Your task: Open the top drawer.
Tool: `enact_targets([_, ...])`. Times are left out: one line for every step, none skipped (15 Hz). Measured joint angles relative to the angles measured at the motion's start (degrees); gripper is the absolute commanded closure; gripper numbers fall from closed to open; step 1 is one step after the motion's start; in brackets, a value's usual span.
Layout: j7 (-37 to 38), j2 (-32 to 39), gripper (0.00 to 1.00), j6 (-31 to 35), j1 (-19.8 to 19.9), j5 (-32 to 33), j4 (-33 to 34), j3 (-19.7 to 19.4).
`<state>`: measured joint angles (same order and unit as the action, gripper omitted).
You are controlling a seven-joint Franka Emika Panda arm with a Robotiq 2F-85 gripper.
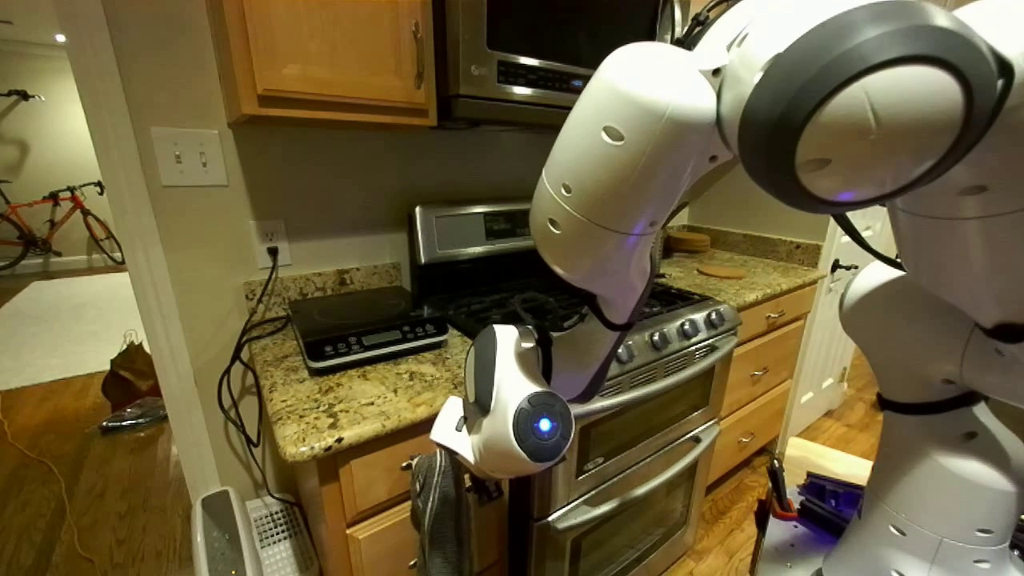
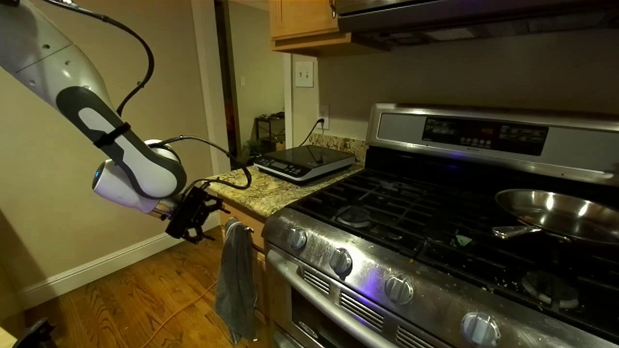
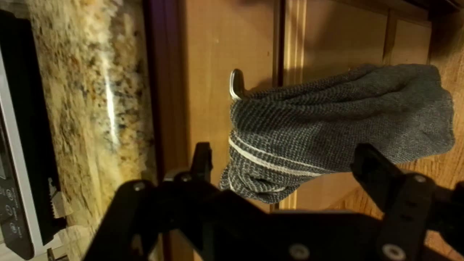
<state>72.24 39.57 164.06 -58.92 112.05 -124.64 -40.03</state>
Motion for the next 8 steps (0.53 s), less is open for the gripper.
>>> enact_targets([0.00,0.18,0.00,0.00,0.39,-0.01,0.57,-0.11])
enact_targets([0.00,0.29,0.00,0.00,0.79,-0.03,1.13,-0.12])
enact_targets([0.00,0.42,0.00,0.00,1.14,-0.05,1.71,-0.10])
enact_targets([0.02,0.59,0.00,0.03,1.49,-0.07,2.27,-0.02])
enact_targets([0.11,0.87,0.00,0.22,1.93,-0.11,2.93,0.15])
enact_targets([0.26,1.27,0.00,0.55,2.54,-0.12,3.68,0.50])
enact_targets([0.51,1.74,0.00,1.11,3.30,-0.12,4.50,0.95])
enact_targets([0.79,2.13,0.00,1.80,4.12,-0.12,5.26,1.42])
